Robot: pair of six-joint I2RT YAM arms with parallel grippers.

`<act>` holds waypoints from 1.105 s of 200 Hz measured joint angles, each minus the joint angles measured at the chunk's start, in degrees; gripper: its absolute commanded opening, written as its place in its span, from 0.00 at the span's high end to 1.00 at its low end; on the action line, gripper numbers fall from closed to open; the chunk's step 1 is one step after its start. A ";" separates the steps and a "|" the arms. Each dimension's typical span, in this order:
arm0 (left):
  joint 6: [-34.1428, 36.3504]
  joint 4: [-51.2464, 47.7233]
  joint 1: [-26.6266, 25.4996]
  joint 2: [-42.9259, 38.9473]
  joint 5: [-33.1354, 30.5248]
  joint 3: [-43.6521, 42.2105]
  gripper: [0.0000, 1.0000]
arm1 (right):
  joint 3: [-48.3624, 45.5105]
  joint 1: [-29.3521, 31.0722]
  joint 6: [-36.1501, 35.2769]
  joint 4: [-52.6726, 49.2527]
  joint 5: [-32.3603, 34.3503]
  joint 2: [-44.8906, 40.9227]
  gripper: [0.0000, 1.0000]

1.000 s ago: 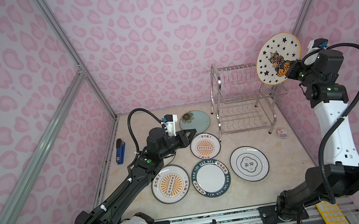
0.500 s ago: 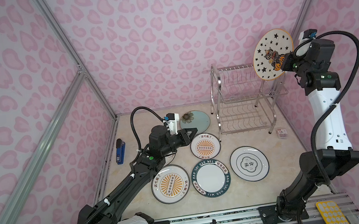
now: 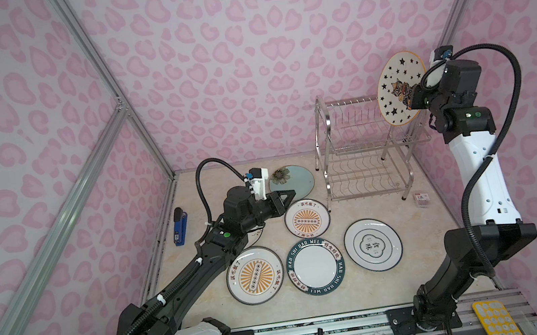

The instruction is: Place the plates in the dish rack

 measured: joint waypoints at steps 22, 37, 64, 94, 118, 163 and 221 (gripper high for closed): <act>0.00 0.00 0.02 0.02 0.00 0.00 0.78 | 0.00 1.64 -2.23 0.31 2.43 -0.61 1.00; 0.00 0.00 0.02 0.02 -0.02 0.00 0.78 | 0.00 2.45 -3.13 0.33 3.63 -0.92 1.00; 0.00 0.02 0.02 0.00 -0.02 0.00 0.78 | 0.00 3.06 -5.11 0.26 5.73 -1.31 1.00; -0.02 0.15 0.02 0.00 -0.02 0.00 0.78 | 0.00 3.63 -7.13 0.35 8.94 -1.66 1.00; -0.02 0.39 0.02 0.02 0.00 0.00 0.79 | 0.00 3.96 -7.89 0.31 10.14 -1.68 1.00; -0.02 0.55 0.02 0.39 0.00 0.00 0.79 | 0.00 4.37 -9.81 0.33 12.02 -1.68 1.00; -0.04 0.83 0.09 1.16 0.00 0.00 0.79 | -0.70 4.68 -11.72 0.70 14.99 -1.68 1.00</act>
